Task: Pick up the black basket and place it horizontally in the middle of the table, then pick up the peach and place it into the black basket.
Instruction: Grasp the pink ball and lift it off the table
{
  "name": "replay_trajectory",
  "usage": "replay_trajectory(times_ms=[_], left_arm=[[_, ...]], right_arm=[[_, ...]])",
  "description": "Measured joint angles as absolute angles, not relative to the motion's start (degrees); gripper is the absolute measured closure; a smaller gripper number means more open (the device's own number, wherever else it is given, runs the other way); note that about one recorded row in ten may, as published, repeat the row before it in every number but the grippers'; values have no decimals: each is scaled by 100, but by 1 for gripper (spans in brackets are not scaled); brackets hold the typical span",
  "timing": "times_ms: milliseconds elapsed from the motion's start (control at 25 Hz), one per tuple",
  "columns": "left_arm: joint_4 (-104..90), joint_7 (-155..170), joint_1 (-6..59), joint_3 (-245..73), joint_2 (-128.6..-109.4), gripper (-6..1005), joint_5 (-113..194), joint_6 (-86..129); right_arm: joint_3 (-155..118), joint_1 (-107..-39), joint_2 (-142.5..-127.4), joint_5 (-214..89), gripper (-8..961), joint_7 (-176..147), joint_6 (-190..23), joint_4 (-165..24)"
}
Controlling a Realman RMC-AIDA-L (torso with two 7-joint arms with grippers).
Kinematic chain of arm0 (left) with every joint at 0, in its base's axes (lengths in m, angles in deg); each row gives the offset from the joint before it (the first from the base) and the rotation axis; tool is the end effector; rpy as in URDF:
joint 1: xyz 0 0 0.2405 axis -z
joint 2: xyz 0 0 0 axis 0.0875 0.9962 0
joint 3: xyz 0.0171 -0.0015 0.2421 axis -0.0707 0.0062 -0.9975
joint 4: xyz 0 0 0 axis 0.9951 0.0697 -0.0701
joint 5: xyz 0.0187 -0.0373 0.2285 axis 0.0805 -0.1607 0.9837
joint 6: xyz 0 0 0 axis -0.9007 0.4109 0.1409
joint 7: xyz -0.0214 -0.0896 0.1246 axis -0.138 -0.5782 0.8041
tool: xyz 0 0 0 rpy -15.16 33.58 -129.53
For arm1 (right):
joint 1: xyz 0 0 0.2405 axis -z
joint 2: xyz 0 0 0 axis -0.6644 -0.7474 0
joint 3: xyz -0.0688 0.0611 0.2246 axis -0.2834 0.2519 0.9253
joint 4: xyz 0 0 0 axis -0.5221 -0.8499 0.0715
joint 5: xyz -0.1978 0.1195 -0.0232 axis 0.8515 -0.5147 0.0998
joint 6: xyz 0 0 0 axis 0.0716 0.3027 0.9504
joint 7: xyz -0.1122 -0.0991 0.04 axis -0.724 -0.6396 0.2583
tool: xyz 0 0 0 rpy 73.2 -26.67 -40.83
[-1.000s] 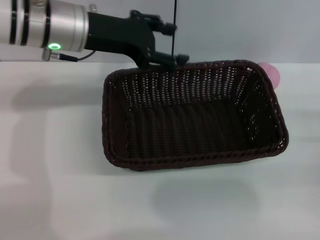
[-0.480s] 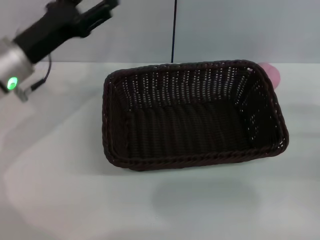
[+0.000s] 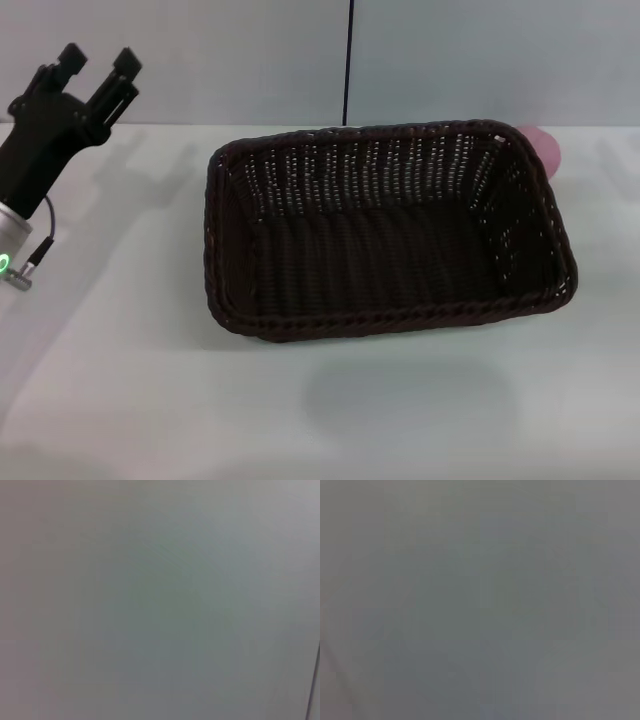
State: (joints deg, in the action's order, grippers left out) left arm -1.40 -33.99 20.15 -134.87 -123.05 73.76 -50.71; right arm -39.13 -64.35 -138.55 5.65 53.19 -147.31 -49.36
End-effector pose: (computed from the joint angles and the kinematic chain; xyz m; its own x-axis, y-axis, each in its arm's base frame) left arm -0.3073 0.3403 0.0013 0.4454 -0.0420 0.8943 0.7923 -0.4467 -0.4156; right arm 0.3496 0.3544 0.0671 0.4225 -0.1767 -0.8890 -0.8627 -0.3793 -0.3346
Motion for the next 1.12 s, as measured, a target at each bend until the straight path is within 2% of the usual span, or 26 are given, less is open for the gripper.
replay_trajectory(times_ms=[280, 480, 600, 800, 1120], left_arm=[[-146, -3420, 2001, -13483, -12283, 209, 7364, -5118], [-153, -3432, 2041, -13489, -12287, 209, 7361, -5122], [-154, -3450, 2043, -13501, -12289, 209, 7359, -5133], [-157, -3464, 2027, -13503, -12298, 209, 7356, -5187], [-296, -3586, 1981, -13479, -12293, 209, 7355, -5334]], right_arm=[[-3978, -6884, -13545, 3347, 400, 7977, -15055, -3281], [-3976, -7583, -13302, 5340, 400, 9691, -15722, -2593], [-3991, -7917, -13222, 6080, 400, 10124, -15977, -2460], [-4014, -8334, -13203, 6882, 400, 10375, -15985, -2458], [-4734, -8422, -13348, 7048, 400, 10585, -15393, -2506]])
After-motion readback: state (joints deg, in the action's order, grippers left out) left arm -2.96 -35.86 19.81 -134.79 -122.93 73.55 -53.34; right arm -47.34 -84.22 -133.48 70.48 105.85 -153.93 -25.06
